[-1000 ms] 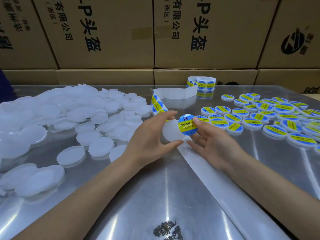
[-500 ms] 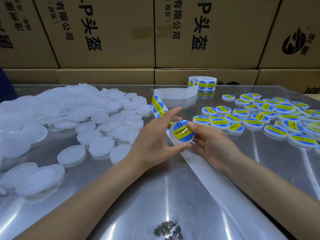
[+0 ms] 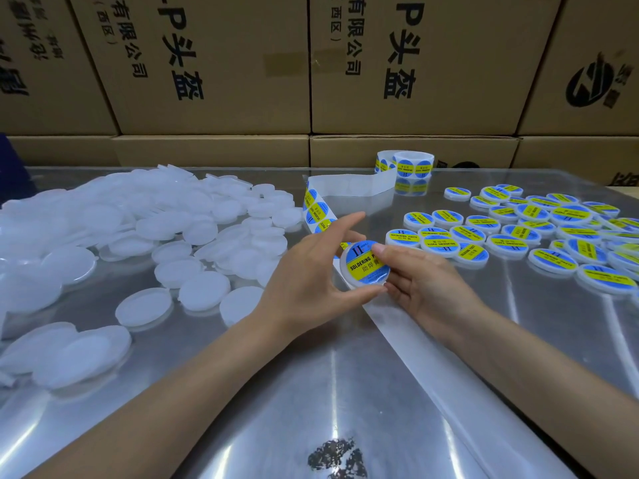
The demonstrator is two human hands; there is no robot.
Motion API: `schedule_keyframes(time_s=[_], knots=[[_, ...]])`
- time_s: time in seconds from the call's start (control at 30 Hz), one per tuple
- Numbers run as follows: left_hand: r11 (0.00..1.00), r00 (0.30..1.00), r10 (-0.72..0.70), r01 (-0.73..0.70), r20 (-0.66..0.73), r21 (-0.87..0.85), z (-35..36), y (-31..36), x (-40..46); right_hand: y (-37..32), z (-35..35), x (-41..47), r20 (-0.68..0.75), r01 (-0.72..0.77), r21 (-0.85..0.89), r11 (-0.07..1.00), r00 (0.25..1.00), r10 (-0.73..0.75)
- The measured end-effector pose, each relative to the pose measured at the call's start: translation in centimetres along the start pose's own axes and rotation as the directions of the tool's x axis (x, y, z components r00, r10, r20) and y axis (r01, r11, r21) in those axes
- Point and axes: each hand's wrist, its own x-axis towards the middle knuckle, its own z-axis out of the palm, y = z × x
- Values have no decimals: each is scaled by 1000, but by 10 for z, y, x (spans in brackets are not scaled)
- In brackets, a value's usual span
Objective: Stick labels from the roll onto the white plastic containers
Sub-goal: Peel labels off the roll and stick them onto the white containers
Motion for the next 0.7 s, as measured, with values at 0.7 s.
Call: schedule_keyframes(time_s=[0.7], knots=[[995,995,-49,40,-90,-95,-6,11,1,-3,4,-5,4,440,-685,581,799,-602]])
